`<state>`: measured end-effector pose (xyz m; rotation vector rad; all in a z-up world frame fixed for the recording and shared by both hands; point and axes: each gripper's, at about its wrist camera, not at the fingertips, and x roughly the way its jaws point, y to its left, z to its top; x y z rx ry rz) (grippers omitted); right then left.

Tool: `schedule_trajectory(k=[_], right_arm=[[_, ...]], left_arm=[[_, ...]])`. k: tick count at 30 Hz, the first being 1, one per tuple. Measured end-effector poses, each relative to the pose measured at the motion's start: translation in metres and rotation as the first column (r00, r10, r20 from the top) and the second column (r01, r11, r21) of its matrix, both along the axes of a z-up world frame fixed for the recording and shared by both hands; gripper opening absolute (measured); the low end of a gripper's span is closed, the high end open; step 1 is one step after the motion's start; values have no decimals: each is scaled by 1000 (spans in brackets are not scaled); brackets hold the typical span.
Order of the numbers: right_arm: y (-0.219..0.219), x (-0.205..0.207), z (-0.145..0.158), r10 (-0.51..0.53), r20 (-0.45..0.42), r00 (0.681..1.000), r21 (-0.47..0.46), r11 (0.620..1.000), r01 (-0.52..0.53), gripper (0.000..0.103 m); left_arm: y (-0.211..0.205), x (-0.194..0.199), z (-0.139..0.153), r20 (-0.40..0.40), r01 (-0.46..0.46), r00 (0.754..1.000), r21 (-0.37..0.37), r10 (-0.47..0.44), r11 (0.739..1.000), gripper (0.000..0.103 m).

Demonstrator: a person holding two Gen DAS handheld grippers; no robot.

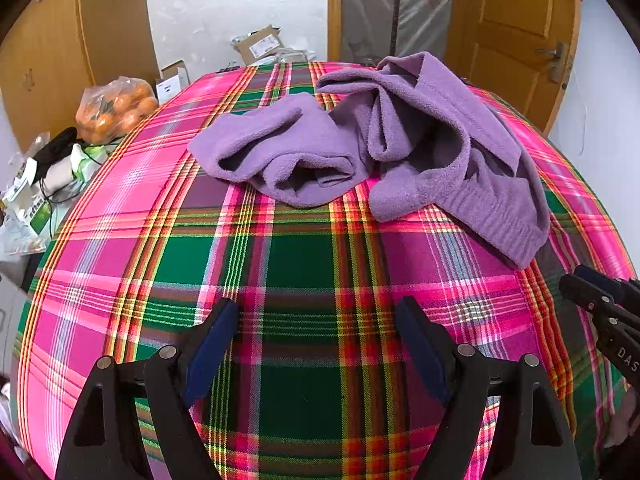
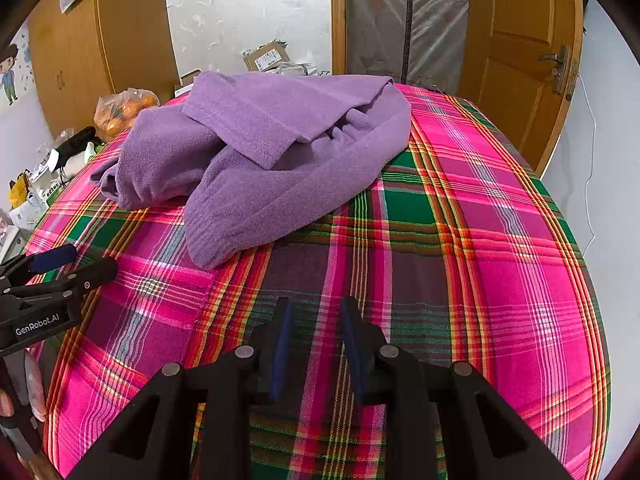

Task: Fold clothes

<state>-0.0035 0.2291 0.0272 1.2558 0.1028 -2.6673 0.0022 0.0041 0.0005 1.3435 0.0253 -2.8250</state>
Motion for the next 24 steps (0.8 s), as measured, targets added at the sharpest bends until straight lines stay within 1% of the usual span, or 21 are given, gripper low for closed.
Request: schedule_trajectory(k=[8, 11, 14, 16, 20, 24], right_arm=[[0, -1, 0, -3, 2, 1000, -5, 1000, 3, 26], [-2, -2, 0, -5, 3, 1000, -6, 1000, 5, 28], [-5, -4, 0, 3, 6, 1000, -10, 1000, -3, 35], [-7, -4, 0, 12, 6, 1000, -5, 1000, -12, 42], [-10, -6, -1, 24, 9, 1000, -6, 1000, -24, 49], [-15, -7, -2, 50, 16, 999, -6, 999, -50, 62]], left_arm=[[2, 0, 0, 0, -2, 1000, 4, 2, 1000, 83], [0, 0, 0, 0, -1, 1000, 7, 1, 1000, 84], [-1, 0, 0, 0, -1, 1000, 8, 1, 1000, 84], [-1, 0, 0, 1, -1, 1000, 9, 1, 1000, 84], [0, 0, 0, 2, 0, 1000, 9, 0, 1000, 84], [1, 0, 0, 2, 1, 1000, 10, -1, 1000, 85]])
